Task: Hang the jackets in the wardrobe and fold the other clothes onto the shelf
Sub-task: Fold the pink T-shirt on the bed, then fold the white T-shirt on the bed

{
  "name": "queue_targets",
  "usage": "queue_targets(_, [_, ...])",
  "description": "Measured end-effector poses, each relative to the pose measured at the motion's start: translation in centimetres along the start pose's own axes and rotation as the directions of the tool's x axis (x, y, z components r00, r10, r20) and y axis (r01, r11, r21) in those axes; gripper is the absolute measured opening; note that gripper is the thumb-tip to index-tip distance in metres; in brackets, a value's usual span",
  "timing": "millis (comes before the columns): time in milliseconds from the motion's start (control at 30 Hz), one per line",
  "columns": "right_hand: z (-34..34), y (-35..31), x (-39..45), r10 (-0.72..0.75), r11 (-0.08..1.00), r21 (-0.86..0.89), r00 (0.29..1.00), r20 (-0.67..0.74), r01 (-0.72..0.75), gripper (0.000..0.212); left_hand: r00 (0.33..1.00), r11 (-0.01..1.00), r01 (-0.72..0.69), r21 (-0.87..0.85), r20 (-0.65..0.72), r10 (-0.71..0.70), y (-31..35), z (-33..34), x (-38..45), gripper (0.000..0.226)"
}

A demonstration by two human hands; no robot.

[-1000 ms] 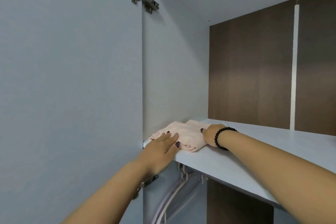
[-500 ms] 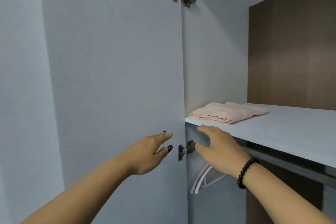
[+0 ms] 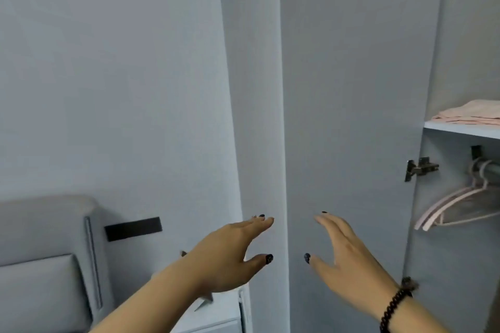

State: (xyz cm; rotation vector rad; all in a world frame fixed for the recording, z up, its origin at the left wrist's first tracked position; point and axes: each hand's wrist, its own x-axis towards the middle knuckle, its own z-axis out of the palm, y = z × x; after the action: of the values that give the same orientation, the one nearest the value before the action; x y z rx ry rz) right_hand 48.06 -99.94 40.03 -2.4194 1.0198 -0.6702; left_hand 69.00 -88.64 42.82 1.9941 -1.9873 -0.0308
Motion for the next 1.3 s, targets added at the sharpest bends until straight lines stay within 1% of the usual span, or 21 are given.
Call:
queue_targets(100, [5.0,-4.9,-2.0,-0.058,0.998,0.022,0.994,0.088,0.056,0.067,0.996,0.996,0.086,-0.029,0.036,-0.085,-3.6,0.0,-6.4,0.065])
queue_targets(200, [9.8,-9.1,-3.8,-0.122,0.992,0.039,0.981,0.152,0.118,0.06,0.988,0.987,0.151,-0.055,0.038,-0.149,-6.8,0.4,-12.4,0.064])
queue_targets(367, [16.7,-14.0,-5.4,-0.173,0.984,0.013,0.959,0.226,0.175,0.054,0.951,0.942,0.31,-0.131,0.028,-0.309,-11.6,2.1,-20.2,0.06])
queue_targets(500, [20.9,-16.9,-5.0,-0.154,0.987,0.007,0.938,0.311,0.16,0.055,0.896,0.87,0.439,-0.224,0.038,-0.442,-15.4,3.5,-23.8,0.058])
queue_targets(700, [27.7,-19.7,-1.5,-0.183,0.977,-0.026,0.892,0.414,0.213,0.051,0.797,0.722,0.586,-0.368,0.101,-0.595,-22.0,5.8,-27.7,0.057])
queue_targets(767, [30.7,-20.5,0.2,-0.204,0.971,-0.02,0.867,0.454,0.239,0.051,0.769,0.687,0.619,-0.38,0.118,-0.628,-24.7,6.3,-28.2,0.057])
queue_targets(867, [35.4,-22.0,3.3,-0.206,0.967,-0.024,0.832,0.515,0.254,0.052,0.747,0.643,0.631,-0.434,0.116,-0.654,-29.2,6.9,-28.6,0.053])
queue_targets(1000, [41.6,-25.1,7.4,-0.236,0.956,-0.007,0.782,0.576,0.294,0.054,0.676,0.563,0.69,-0.455,0.129,-0.726,-35.3,6.8,-29.3,0.052])
queue_targets(1133, [46.8,-28.9,10.3,-0.293,0.939,0.046,0.724,0.625,0.341,0.047,0.608,0.466,0.722,-0.511,0.149,-0.779,-41.0,6.6,-31.1,0.049])
queue_targets(1300, [53.1,-32.6,13.4,-0.334,0.92,0.079,0.66,0.673,0.385,0.042,0.54,0.38,0.744,-0.55,0.16,-0.827,-48.1,6.6,-34.4,0.042])
